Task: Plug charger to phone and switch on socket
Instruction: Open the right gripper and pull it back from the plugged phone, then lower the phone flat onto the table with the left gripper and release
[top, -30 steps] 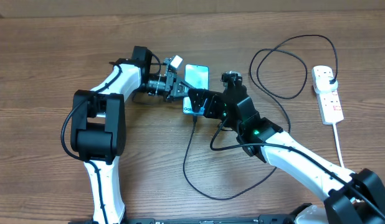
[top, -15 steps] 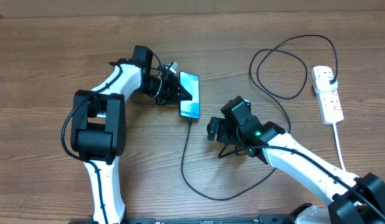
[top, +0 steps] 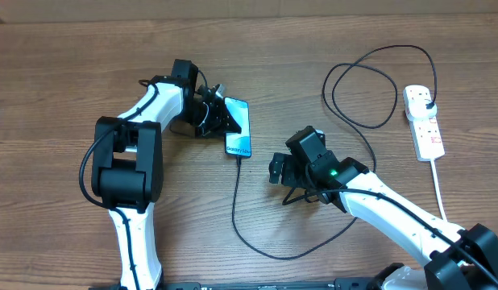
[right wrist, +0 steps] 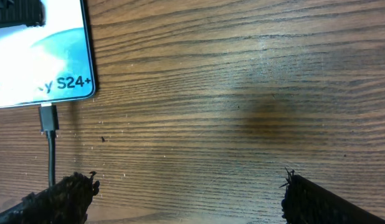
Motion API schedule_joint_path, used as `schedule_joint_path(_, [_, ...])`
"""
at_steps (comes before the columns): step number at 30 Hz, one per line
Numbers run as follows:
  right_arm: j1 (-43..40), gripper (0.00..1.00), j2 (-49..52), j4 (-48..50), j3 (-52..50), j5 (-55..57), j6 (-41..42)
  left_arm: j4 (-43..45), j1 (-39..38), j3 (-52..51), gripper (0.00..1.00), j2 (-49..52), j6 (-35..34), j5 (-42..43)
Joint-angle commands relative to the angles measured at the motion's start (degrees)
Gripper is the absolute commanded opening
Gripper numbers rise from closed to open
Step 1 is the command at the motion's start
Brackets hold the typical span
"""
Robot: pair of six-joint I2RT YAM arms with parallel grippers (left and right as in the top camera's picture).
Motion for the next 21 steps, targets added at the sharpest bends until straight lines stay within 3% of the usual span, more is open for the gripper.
schedule_joint_path(1, [0.2,1.0,-1.0,0.3,0.4,0.9,-0.5,-0.2,0.2,0.2,0.27,-0.5,-0.7,-4.7])
schedule_joint_path(11, [0.2,1.0,-1.0,0.3,0.4,0.9,-0.5,-0.2,0.2,0.2,0.37,-0.5,-0.7,-6.6])
schedule_joint_path(21, [0.2,1.0,-1.0,0.3,0.4,0.9,-0.5,-0.2,0.2,0.2,0.37,-0.5,-0.7,-8.2])
